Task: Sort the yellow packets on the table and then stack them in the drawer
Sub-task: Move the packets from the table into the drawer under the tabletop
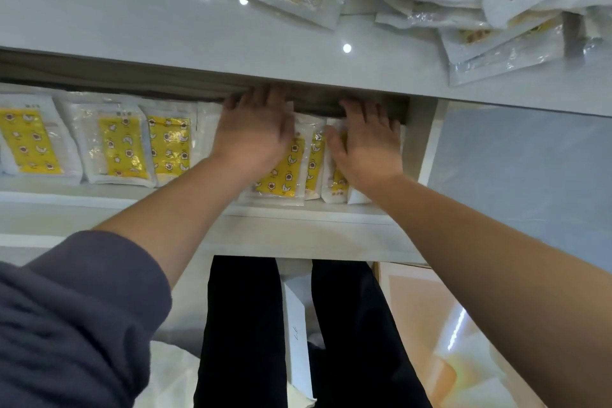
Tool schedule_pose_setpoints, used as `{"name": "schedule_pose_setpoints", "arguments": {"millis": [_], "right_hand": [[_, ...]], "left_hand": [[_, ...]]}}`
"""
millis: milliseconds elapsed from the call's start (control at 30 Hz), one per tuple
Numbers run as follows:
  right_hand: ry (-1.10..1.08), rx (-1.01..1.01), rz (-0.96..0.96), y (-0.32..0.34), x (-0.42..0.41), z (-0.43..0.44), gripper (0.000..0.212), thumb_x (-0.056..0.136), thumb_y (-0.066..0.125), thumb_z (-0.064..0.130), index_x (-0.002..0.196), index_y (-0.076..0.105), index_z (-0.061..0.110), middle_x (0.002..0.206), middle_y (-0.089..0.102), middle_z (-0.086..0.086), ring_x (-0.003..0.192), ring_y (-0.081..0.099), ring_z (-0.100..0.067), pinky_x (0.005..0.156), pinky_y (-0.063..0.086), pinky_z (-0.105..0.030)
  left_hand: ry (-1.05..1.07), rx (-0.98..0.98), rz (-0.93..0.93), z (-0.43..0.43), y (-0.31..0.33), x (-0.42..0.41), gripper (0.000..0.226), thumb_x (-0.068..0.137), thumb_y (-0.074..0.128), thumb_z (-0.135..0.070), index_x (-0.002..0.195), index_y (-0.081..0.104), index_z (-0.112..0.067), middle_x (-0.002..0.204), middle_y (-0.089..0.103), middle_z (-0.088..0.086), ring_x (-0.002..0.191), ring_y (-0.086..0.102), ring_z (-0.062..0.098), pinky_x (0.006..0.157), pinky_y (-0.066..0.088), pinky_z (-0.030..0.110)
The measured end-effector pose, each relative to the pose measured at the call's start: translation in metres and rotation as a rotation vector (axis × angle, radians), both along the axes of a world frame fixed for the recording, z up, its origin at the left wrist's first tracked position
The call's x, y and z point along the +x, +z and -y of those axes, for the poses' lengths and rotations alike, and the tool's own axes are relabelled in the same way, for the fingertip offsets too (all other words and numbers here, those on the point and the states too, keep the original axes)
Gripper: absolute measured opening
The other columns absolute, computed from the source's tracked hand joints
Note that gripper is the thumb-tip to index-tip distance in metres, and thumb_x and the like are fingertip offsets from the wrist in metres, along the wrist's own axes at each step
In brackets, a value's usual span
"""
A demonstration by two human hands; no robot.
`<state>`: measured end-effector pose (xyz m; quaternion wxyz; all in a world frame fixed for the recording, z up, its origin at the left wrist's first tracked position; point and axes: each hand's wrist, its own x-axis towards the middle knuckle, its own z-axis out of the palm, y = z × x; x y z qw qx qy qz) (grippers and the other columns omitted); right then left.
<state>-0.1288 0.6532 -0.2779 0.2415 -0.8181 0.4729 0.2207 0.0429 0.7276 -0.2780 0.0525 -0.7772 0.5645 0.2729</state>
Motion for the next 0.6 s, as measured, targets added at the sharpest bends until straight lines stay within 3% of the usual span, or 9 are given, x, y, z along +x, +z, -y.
{"name": "schedule_pose_setpoints", "arguments": {"millis": [133,200,333,467,600], "right_hand": [[0.078,0.072,0.139,0.000,0.006,0.003,0.039,0.100,0.036,0.042,0.132,0.048,0.023,0.133,0.049,-0.003,0.123,0.043,-0.025,0.104,0.029,-0.040],[0.089,0.141,0.196,0.000,0.012,0.008,0.033,0.101,0.037,0.040,0.124,0.054,0.024,0.125,0.053,-0.001,0.115,0.049,-0.023,0.099,0.034,-0.038],[-0.056,0.337,0.203,-0.002,0.026,0.026,0.026,0.100,0.041,0.035,0.115,0.060,0.025,0.112,0.063,0.001,0.101,0.058,-0.019,0.086,0.047,-0.032],[-0.034,0.349,0.188,-0.007,0.029,0.040,0.027,0.101,0.042,0.033,0.118,0.061,0.022,0.116,0.063,-0.002,0.105,0.057,-0.021,0.087,0.043,-0.028],[-0.040,0.347,0.194,-0.011,0.029,0.038,0.028,0.101,0.041,0.030,0.114,0.063,0.020,0.113,0.064,-0.004,0.103,0.057,-0.022,0.087,0.044,-0.029]], "left_hand": [[0.159,0.106,-0.200,0.015,-0.003,0.028,0.030,0.100,0.040,-0.027,0.110,0.066,-0.016,0.110,0.065,0.013,0.099,0.058,0.032,0.082,0.046,0.036],[0.187,0.225,-0.246,0.025,0.003,0.038,0.027,0.098,0.044,-0.030,0.109,0.068,-0.023,0.110,0.067,0.007,0.097,0.058,0.026,0.078,0.043,0.031],[0.092,0.333,-0.230,0.036,0.007,0.041,0.037,0.101,0.040,-0.034,0.132,0.056,-0.022,0.135,0.054,0.010,0.120,0.049,0.029,0.099,0.036,0.038],[0.145,0.337,-0.187,0.031,-0.005,0.043,0.032,0.099,0.035,-0.046,0.112,0.062,-0.037,0.111,0.065,0.002,0.095,0.055,0.023,0.081,0.043,0.033],[0.151,0.334,-0.187,0.026,-0.011,0.040,0.033,0.099,0.032,-0.049,0.109,0.061,-0.036,0.104,0.063,0.001,0.091,0.055,0.023,0.079,0.044,0.034]]}}
